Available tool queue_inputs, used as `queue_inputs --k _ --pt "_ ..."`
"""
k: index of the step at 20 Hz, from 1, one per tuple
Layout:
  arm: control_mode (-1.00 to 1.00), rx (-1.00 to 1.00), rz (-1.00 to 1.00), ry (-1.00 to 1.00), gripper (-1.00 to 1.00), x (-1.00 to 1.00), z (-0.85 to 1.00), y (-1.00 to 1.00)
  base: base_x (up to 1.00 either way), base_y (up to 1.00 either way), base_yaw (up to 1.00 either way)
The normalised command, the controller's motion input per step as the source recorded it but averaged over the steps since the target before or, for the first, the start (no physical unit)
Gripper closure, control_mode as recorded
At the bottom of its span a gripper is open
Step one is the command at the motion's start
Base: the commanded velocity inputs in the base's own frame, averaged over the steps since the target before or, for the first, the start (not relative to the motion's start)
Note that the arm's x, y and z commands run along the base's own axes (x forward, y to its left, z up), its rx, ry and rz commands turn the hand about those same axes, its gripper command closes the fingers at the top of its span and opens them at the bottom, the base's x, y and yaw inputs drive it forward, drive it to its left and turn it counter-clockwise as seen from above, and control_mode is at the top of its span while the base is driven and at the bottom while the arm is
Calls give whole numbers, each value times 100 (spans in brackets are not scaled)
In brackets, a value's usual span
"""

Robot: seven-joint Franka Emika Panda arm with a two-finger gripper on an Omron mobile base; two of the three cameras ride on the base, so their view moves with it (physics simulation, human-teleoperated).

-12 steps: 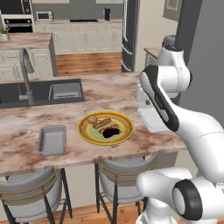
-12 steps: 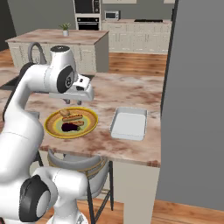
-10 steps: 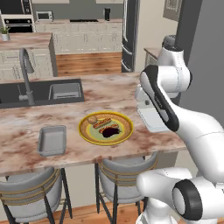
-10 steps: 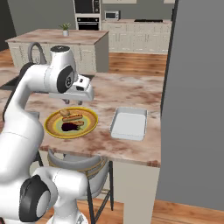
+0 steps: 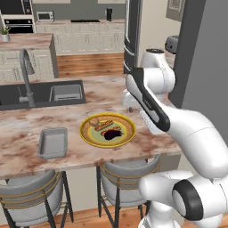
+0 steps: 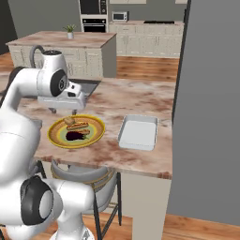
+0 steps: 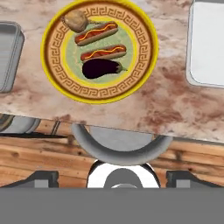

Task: Place one cooked food and one vegetable from the large plate to each tupperware container.

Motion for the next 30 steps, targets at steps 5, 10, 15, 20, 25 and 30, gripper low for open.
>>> queue_inputs --k 5,10,15,20,25,30 --pt "-100 -1 39 4 -100 3 -34 42 0 0 0" --pt "-100 -10 36 4 -100 13 -54 19 0 0 0" --pt "-100 -7 20 3 -100 38 -61 3 0 0 0" --pt "-100 -6 9 -1 -100 50 -58 2 0 0 0" --pt "-100 -2 10 -2 -100 29 -65 15 0 0 0" --pt "-100 0 9 -3 -100 33 -30 2 0 0 0"
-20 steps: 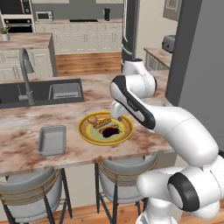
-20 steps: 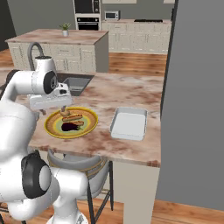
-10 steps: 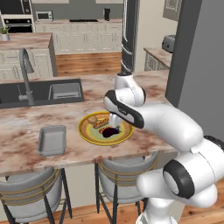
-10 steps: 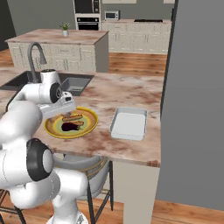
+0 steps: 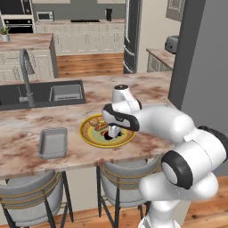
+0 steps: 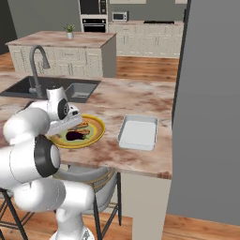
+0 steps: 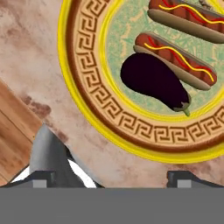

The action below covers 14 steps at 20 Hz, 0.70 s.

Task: Place one cooked food and one vegetable from the large plate to each tupperware container.

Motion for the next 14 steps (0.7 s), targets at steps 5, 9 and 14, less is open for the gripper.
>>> queue_inputs --k 5,9,14 --pt "-100 0 5 0 -100 26 -17 14 0 0 0" --pt "-100 0 5 0 -100 35 -23 18 0 0 0" --pt "-100 0 4 0 -100 43 -20 1 0 0 0"
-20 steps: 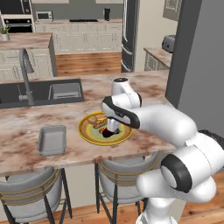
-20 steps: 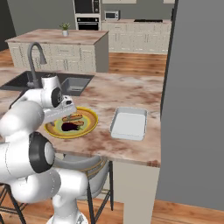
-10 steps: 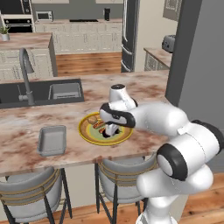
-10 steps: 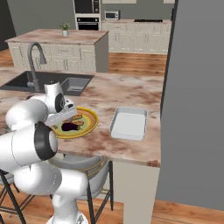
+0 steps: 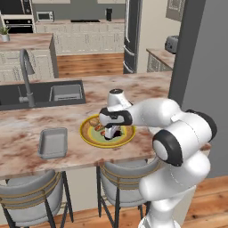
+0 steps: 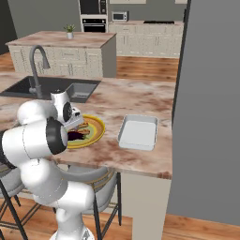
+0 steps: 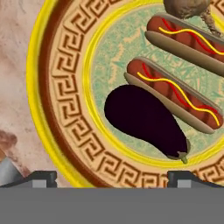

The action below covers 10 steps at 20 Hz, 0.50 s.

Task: Place one cooked food and one vegetable from the large plate to each tupperware container.

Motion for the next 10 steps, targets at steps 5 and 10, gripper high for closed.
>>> queue_inputs --k 5,10 --pt "-100 0 5 0 -100 40 -25 5 0 0 0" --pt "-100 0 4 0 -100 44 -24 11 0 0 0"
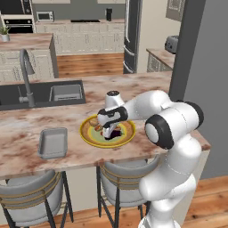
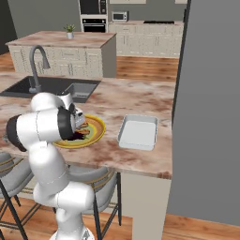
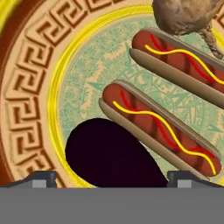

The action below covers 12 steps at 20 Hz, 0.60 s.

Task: Place one cooked food and one vegetable from the large plate to each tupperware container.

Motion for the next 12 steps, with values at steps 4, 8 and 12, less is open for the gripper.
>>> queue_inputs --k 4,8,12 --pt "-100 0 5 0 -100 32 -19 9 0 0 0" --pt "-100 0 3 0 -100 -7 -15 0 0 0 0" --pt "-100 0 2 0 -100 -8 -11 0 0 0 0"
